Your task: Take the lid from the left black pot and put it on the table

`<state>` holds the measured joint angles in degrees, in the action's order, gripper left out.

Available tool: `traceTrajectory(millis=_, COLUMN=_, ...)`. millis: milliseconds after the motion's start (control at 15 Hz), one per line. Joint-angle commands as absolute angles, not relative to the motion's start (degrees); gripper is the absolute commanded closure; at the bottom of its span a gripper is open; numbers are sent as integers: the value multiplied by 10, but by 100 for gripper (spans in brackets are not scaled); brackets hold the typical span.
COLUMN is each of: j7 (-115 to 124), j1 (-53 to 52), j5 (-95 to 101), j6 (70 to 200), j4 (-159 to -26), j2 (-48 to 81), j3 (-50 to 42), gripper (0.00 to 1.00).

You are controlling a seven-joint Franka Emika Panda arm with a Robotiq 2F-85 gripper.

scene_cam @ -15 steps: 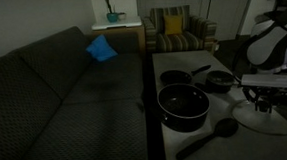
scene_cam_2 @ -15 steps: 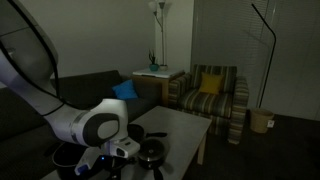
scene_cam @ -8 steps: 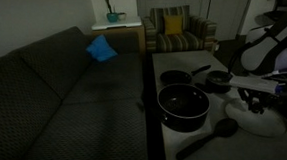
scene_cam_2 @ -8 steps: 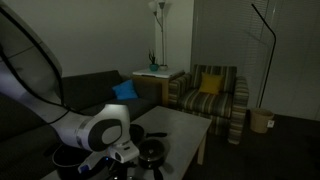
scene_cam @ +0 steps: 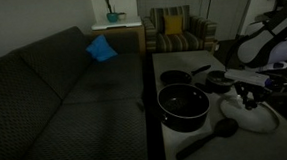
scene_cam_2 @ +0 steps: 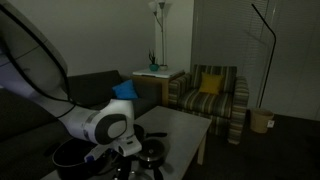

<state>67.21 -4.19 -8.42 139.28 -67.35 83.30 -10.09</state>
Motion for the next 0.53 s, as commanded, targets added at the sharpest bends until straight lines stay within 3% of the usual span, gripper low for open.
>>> traceTrajectory(millis=0, j7=663, j1=-26, j5=-92, j6=1378, j4=-657, j2=837, j3=-88, gripper=85)
traceTrajectory(millis=67, j7=664, j1=-26, j5=-92, j6=1381, j4=-662, j2=833, j3=-89, gripper=39)
traceTrajectory(millis=467, j7=663, j1=-38, j5=-85, j6=1423, j4=-722, j2=783, j3=-104, gripper=2)
